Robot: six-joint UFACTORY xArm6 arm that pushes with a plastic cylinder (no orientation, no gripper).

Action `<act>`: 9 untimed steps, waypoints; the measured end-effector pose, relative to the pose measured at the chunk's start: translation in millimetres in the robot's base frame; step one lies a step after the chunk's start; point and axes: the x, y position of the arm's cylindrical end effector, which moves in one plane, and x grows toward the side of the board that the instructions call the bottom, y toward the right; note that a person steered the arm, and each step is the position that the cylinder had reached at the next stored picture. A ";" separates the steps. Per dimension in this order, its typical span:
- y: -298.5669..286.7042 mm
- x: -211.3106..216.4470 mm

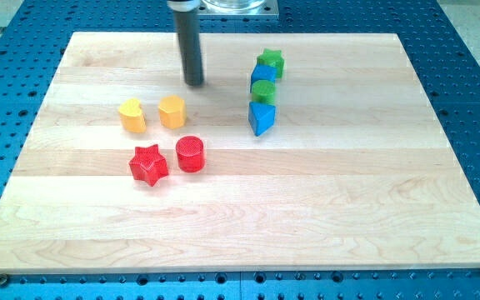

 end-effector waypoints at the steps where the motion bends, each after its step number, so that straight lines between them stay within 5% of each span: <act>1: 3.0 39.6; 3: -1.5 76.2; 7: -30.8 81.1; 9: 6.7 0.7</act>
